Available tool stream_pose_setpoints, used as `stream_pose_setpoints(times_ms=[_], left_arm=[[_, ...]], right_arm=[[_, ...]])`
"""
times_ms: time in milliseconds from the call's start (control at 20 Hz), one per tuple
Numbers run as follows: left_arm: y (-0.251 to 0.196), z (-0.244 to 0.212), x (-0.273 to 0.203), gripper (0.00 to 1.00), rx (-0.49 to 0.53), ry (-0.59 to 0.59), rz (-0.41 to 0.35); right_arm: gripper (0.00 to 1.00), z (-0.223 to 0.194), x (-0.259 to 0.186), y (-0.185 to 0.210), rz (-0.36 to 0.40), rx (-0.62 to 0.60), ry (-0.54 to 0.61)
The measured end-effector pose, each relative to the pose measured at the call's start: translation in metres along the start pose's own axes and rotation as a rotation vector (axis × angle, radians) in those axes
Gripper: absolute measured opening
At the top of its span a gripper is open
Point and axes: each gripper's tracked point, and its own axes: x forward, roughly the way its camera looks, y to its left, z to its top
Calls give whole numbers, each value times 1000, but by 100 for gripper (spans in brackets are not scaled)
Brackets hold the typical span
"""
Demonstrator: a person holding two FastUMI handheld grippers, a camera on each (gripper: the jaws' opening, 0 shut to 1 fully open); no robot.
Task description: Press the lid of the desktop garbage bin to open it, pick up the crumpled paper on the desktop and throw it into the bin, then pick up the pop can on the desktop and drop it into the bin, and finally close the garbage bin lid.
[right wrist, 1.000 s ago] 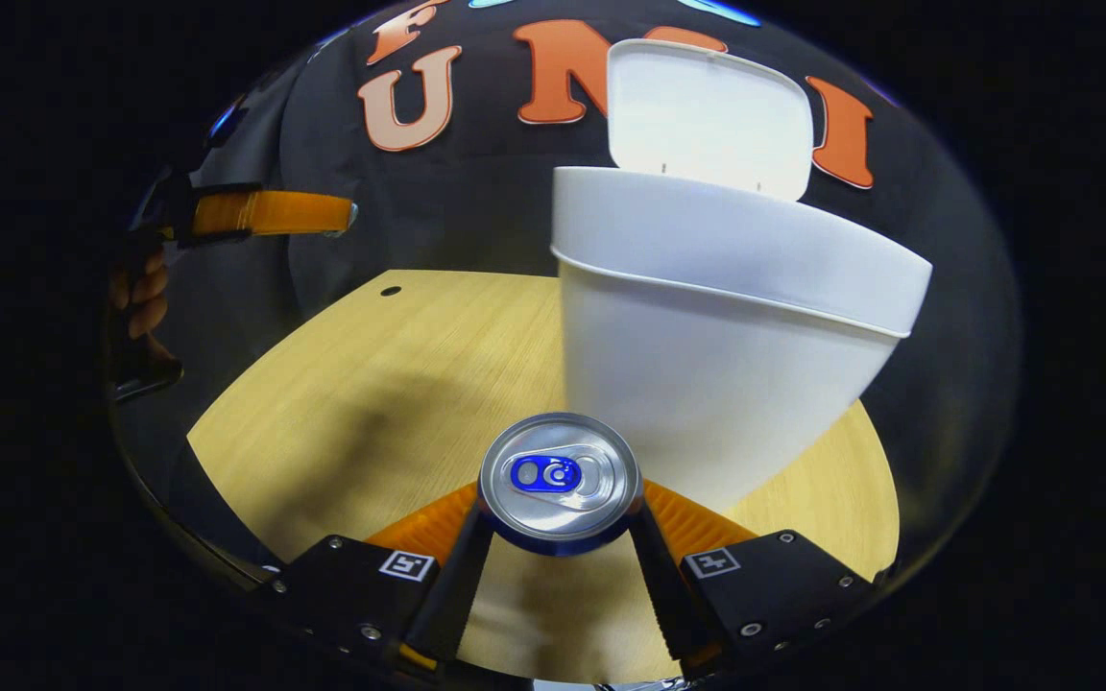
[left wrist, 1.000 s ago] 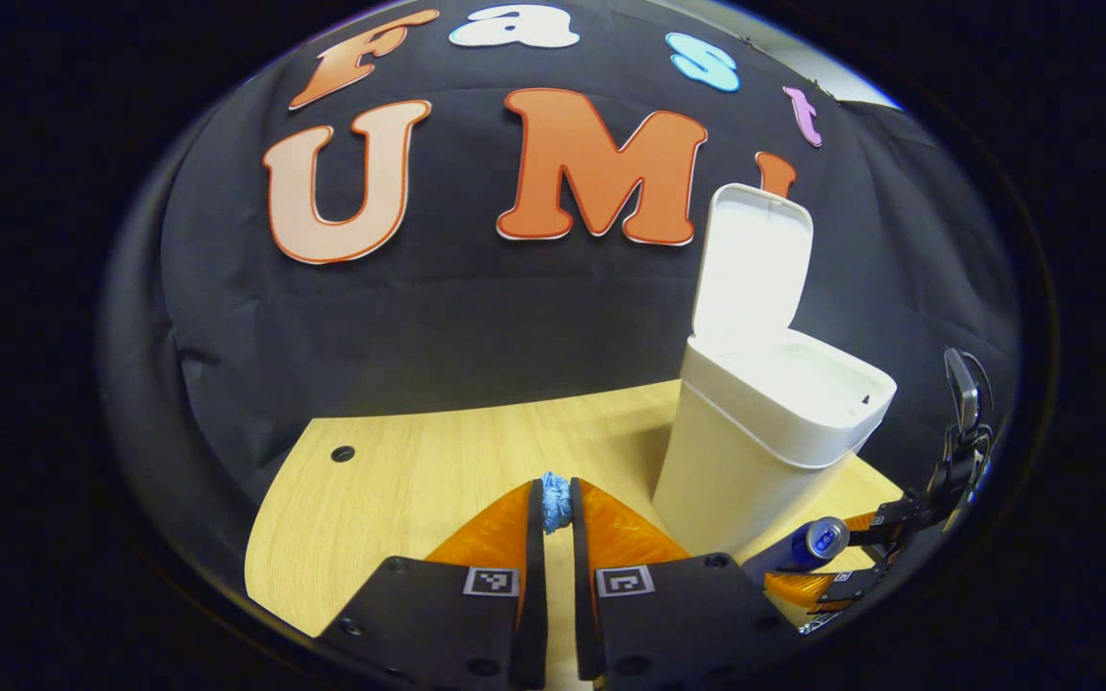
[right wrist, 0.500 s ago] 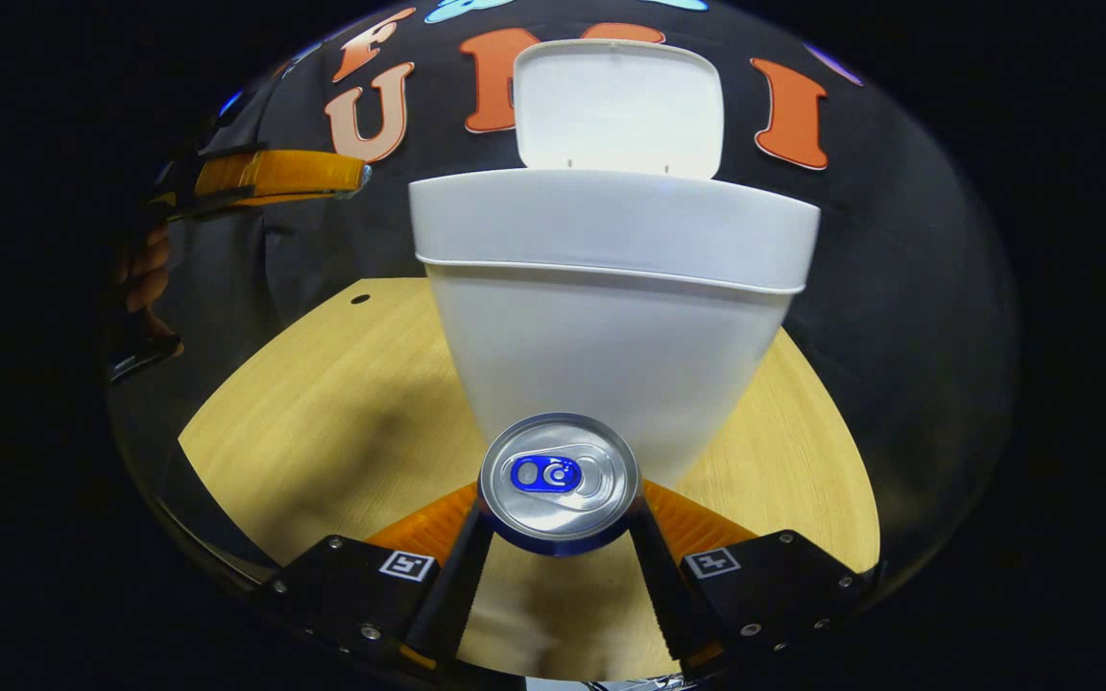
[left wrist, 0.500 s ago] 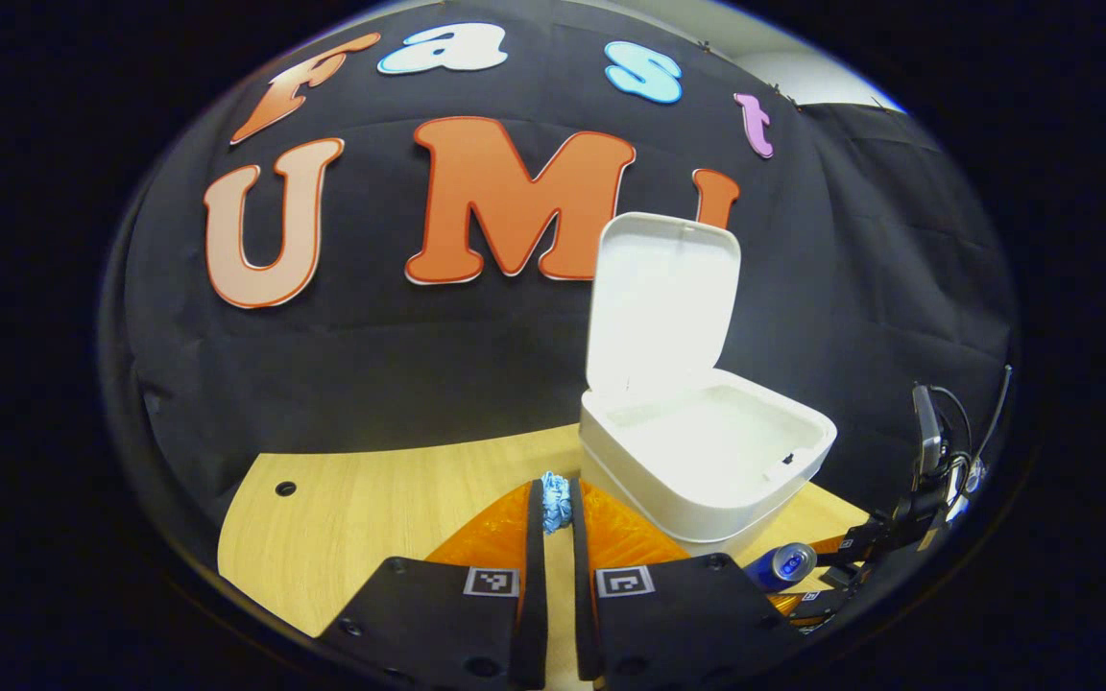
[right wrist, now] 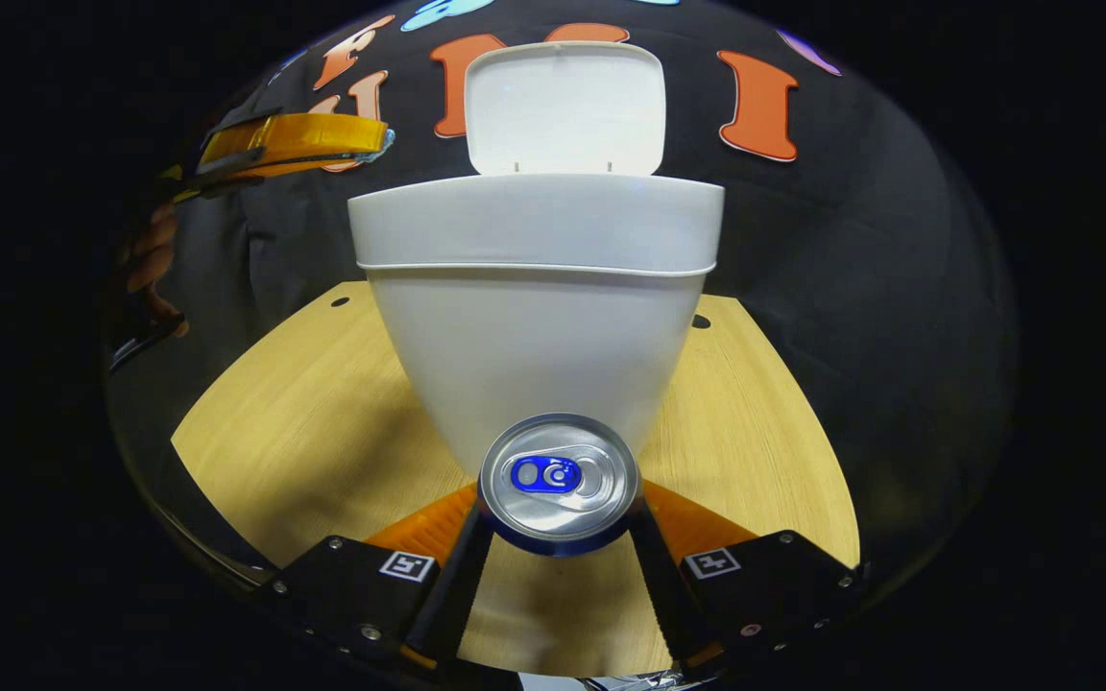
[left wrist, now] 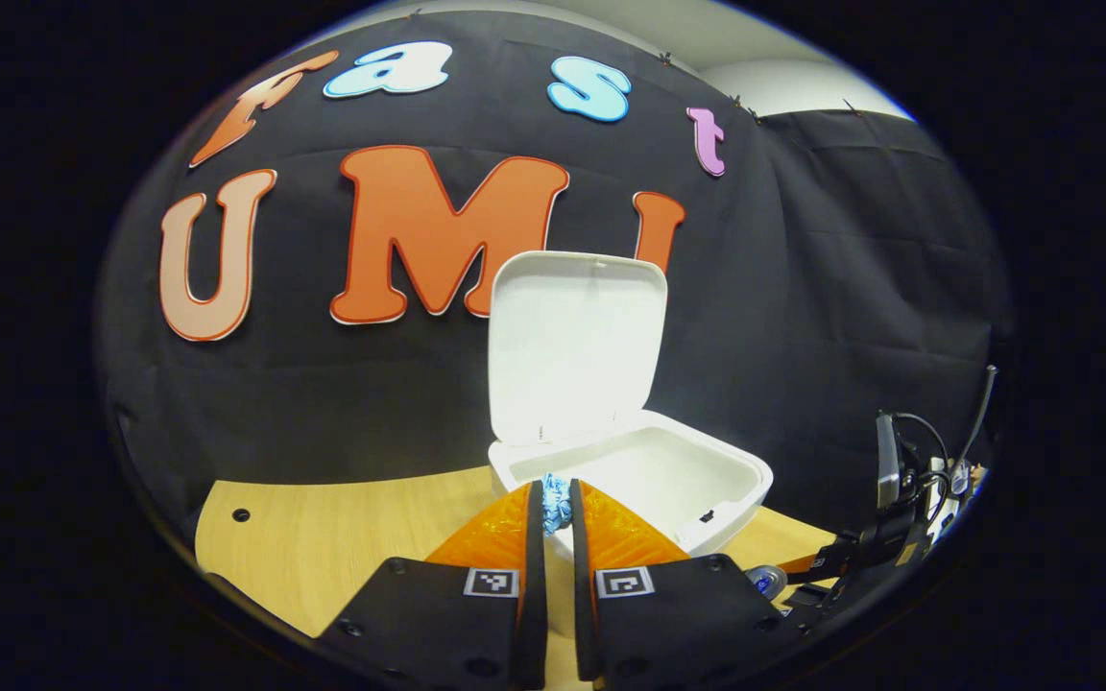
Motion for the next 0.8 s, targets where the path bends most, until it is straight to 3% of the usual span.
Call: stream_pose_setpoints(times_ms=[100,350,400,500,600,700,750,800], left_arm=[[-12,-3,4,15,-18,6,-19],[-26,-15,13,15,5,39,-31],[-27,-20,13,15,8,49,-25],[-29,-22,10,15,2,58,-30],[-29,-26,11,18,0,68,-33],[-30,-31,7,27,4,87,-33],[-31,-32,5,27,6,89,-31],[-32,-31,5,27,7,79,-35]], right_arm=[[80,4,-4,-5,-4,2,-9],[80,19,-12,-16,-18,4,-41],[75,24,-15,-19,-22,2,-53],[80,35,-22,-26,-33,-2,-74],[75,46,-31,-33,-42,-6,-95],[80,60,-38,-39,-55,-10,-122],[75,69,-41,-42,-62,0,-139],[80,78,-44,-43,-62,12,-160]])
